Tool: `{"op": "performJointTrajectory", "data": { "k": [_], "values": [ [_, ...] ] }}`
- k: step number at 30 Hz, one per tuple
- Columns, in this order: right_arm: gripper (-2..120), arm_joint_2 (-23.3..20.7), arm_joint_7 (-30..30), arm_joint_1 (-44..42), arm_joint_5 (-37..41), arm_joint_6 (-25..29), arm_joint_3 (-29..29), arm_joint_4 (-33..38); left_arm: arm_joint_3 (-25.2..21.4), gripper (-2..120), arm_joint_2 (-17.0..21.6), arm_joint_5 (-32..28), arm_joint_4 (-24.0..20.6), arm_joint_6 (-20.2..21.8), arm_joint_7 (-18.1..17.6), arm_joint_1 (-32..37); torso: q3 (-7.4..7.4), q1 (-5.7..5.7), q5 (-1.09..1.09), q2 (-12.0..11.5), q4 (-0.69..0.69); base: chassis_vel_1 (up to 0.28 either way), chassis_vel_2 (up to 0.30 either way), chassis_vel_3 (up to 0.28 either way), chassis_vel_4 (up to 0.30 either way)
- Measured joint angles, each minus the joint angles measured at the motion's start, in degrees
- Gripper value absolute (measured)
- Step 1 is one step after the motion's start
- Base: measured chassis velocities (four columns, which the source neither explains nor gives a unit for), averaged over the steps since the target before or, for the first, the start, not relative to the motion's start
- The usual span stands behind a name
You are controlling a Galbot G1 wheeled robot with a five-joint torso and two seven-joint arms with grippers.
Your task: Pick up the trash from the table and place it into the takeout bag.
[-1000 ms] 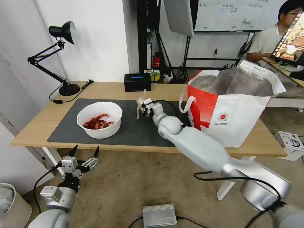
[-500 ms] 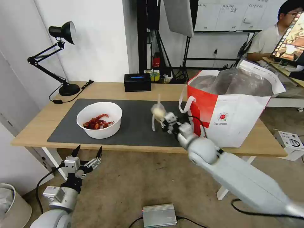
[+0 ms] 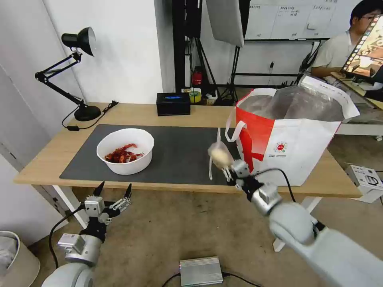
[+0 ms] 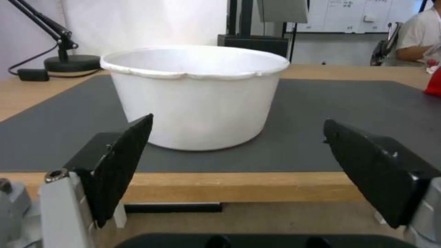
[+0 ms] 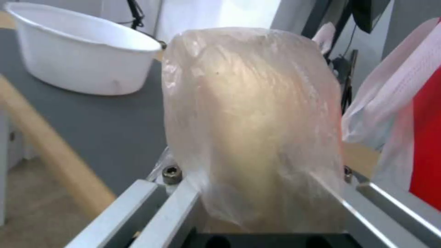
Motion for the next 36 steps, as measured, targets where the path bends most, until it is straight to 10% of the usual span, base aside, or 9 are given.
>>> {"op": "performJointTrajectory", "data": {
  "k": [22,36],
  "values": [
    [7,9.8,-0.3,-13.2,4.4,16.9,24.5,6.5,0.5,100,-0.7,1.0,-0.2,-0.2,-0.1,1.1,0.01,0.01,-0.01,0.0,0.0,0.0,0.0,0.0,0.0],
    [6,-0.3,10.4,0.9,17.1,11.3,27.6,3.4,1.8,100,-1.5,2.7,-0.4,-0.5,-0.1,1.5,0.02,0.01,0.0,0.0,0.02,0.0,0.0,0.0,0.0]
  ]
}}
